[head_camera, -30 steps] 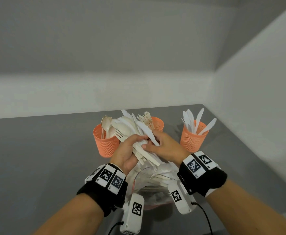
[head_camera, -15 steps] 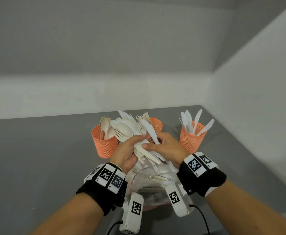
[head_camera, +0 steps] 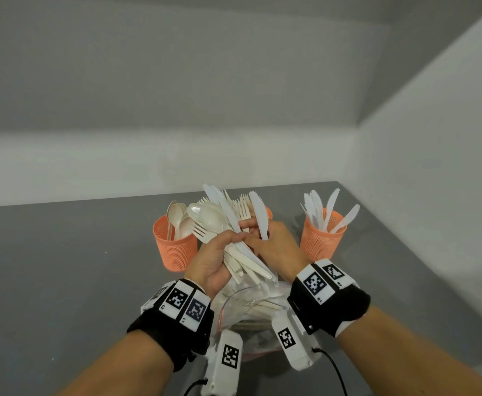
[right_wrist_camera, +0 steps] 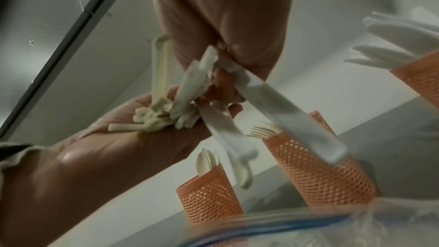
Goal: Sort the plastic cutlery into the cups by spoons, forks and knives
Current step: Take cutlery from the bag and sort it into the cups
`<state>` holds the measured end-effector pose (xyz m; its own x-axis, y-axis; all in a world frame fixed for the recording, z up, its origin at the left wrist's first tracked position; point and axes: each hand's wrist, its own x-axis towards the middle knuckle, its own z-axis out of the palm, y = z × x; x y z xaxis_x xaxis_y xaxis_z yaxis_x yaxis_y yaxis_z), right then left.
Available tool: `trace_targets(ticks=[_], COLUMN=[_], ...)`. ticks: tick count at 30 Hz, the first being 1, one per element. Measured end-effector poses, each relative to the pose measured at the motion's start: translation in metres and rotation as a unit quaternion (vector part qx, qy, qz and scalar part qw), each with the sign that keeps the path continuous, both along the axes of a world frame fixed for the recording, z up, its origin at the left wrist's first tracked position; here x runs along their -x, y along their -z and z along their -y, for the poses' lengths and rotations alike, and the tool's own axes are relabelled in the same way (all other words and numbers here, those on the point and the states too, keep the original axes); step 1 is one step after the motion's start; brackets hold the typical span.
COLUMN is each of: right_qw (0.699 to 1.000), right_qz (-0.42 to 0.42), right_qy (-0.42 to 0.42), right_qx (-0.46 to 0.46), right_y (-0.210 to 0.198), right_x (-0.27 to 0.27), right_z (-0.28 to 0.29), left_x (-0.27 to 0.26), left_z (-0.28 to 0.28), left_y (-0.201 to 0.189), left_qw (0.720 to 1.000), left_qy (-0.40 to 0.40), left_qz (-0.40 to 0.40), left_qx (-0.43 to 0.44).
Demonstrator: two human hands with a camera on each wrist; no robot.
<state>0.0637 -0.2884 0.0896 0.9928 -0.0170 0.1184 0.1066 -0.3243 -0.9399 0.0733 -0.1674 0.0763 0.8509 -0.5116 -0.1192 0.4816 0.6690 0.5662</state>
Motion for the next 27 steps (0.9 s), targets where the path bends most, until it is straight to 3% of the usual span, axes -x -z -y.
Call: trace_targets(ticks=[3, 9, 27], right_qw=[1.0, 0.988, 0.994], right_qz=[0.016, 0.036, 0.037], right_qy=[0.014, -0.015, -0.029], right_qx=[0.006, 0.147, 0.097], right_y=[0.0, -0.002, -0.03], right_x=[0.0, -0.002, -0.006], right_z=[-0.002, 0.003, 0.025], left_x=[-0.001, -0.003, -0.01], left_z=[0.002, 0.004, 0.006], left_y=[0.0, 0.001, -0.003], left_qw=[1.0, 0.998, 0.995], left_qy=[0.015, -0.018, -0.036], left_qz=[0.015, 0.04, 0.008], left_qx=[-0.021, -0.049, -0.09])
